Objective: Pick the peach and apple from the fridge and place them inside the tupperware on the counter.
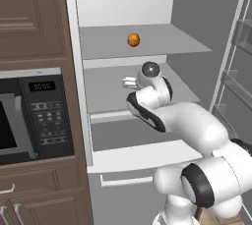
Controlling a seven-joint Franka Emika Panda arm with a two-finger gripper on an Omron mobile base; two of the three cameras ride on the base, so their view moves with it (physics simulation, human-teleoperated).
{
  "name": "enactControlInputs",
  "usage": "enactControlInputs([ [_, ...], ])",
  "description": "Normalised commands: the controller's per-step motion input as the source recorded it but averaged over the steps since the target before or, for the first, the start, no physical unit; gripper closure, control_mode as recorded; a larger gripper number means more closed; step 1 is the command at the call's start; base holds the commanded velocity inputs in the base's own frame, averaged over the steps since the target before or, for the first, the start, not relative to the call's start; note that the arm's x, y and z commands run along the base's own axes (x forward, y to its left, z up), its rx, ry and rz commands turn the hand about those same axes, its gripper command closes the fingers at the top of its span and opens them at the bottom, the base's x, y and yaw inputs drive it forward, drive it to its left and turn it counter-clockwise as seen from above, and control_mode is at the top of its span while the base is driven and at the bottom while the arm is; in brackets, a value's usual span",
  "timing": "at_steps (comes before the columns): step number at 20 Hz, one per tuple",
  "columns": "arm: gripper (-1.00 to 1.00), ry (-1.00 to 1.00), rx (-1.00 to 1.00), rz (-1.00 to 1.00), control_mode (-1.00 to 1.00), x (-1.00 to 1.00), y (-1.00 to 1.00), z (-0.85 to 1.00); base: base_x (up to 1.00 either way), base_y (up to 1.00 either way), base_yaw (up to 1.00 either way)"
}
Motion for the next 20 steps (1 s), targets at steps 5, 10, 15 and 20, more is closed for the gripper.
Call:
enactControlInputs([
  [5, 1.00, -0.09, -0.01, 0.00, -1.00, -0.97, 0.00, 0.12, 0.00, 0.00, 0.00],
  [10, 1.00, 0.00, 0.00, 0.03, -1.00, -0.92, -0.10, 0.52, 0.00, 0.00, 0.00],
  [15, 1.00, 0.07, 0.00, 0.07, -1.00, -0.74, -0.10, 0.63, 0.00, 0.00, 0.00],
  [20, 1.00, 0.20, 0.00, 0.00, -1.00, -0.63, 0.00, 0.45, 0.00, 0.00, 0.00],
])
